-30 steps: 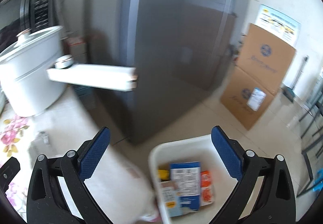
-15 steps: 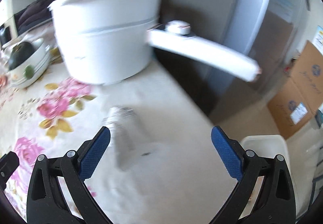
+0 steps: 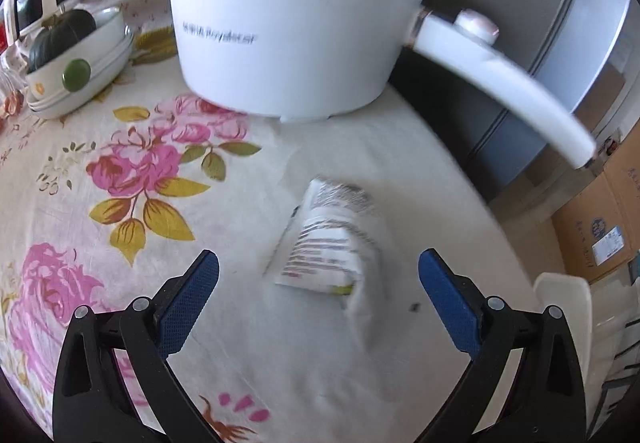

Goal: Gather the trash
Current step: 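Move both tools back over the table toward the white paper packet, then grasp the white paper packet with the right tool and lift it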

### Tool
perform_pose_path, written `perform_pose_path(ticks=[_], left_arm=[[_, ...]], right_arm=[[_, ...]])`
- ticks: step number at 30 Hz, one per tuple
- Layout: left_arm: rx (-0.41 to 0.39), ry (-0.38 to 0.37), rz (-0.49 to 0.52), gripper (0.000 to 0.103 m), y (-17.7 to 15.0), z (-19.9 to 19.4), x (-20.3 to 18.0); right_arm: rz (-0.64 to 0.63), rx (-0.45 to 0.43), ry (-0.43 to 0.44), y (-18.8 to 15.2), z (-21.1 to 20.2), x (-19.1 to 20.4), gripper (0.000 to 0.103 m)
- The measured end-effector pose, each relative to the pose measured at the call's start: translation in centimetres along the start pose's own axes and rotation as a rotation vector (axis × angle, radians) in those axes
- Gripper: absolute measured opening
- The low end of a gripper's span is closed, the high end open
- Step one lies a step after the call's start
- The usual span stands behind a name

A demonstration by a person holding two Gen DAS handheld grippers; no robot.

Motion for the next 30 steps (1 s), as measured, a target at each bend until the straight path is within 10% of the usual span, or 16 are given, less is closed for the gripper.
perform_pose_path(ticks=[8, 15, 30], left_arm=[[0.004, 0.050, 0.021, 0.087, -0.2, 0.4, 1.2], [0.027, 0.046, 0.001, 0.087, -0.5, 1.1, 1.9], [0.035, 0.039, 0.047, 0.086, -1.0, 1.6, 1.0]], right_arm=[[0.032, 0.009, 0.116, 0.6, 0.3, 1.4, 0.068], [0.031, -0.030, 0.168, 0.7, -0.6, 1.3, 0.016], [0.136, -0.072, 0.448, 0.3, -4.8, -0.1, 0.012]])
Point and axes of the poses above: each gripper's, at about its wrist camera, not at the fingertips, and z roughly the way its jaws point, x to its left, y to its top, the point moved 5 cm from there along z, roughly the way its jaws point, and after that the axes turned 2 degrees about x, right-handed, at the moved point
